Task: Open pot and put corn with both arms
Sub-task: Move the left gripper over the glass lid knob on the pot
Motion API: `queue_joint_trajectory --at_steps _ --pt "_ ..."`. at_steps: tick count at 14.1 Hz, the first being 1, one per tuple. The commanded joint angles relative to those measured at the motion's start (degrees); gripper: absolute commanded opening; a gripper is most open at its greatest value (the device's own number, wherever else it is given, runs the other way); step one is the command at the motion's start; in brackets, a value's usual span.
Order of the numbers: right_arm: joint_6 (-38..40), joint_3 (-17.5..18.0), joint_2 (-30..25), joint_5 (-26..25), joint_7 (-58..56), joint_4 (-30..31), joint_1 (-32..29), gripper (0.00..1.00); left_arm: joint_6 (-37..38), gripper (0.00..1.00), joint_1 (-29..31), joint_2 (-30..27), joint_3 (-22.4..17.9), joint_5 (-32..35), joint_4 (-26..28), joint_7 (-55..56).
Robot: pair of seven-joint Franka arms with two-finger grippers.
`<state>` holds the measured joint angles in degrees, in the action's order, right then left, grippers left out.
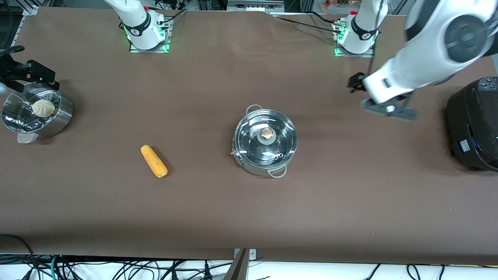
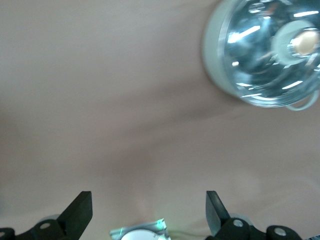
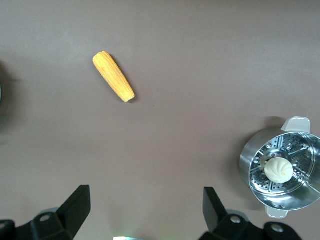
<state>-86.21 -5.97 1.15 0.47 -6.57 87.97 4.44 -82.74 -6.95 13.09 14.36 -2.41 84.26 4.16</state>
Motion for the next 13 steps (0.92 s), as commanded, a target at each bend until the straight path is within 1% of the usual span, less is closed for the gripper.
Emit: queue_joint_trajectory --at_steps 1,2,3,6,8,11,12,13 --pt "-0.01 -0.09 1.05 -0.47 -0.03 -1.40 1.10 1.00 1.01 1.00 -4.72 10.35 0.41 -0.76 -12.69 -0.20" --pt "-0.10 -0.09 1.14 -0.47 0.06 -1.40 1.10 1.00 0.22 1.00 -6.83 12.55 0.41 -0.67 -14.98 0.06" --pt "-0.45 -0.09 1.57 -0.30 0.06 -1.40 1.36 1.00 -0.83 1.00 -9.37 13.88 0.24 -0.58 -16.14 2.24" --pt "-1.68 -0.09 3.42 0.14 0.15 -1.40 2.94 1.00 -9.33 1.00 -14.39 16.87 0.23 -0.58 -16.50 15.84" --pt "-3.51 0.08 4.47 0.49 0.24 -1.40 3.38 1.00 -15.32 1.00 -16.07 19.59 0.23 -0.49 -16.50 20.43" --pt "-5.19 0.17 6.84 3.29 0.24 -1.40 3.56 1.00 -19.47 1.00 -17.83 22.23 -0.29 0.38 -16.06 22.56" --pt "-5.28 0.17 7.37 4.52 -0.02 -1.31 3.56 1.00 -20.00 1.00 -17.84 22.24 -0.29 1.78 -15.54 22.56" --pt "-5.20 0.26 7.90 5.93 0.23 -1.31 3.65 1.00 -20.35 1.00 -17.84 22.59 -0.12 5.79 -15.45 22.56"
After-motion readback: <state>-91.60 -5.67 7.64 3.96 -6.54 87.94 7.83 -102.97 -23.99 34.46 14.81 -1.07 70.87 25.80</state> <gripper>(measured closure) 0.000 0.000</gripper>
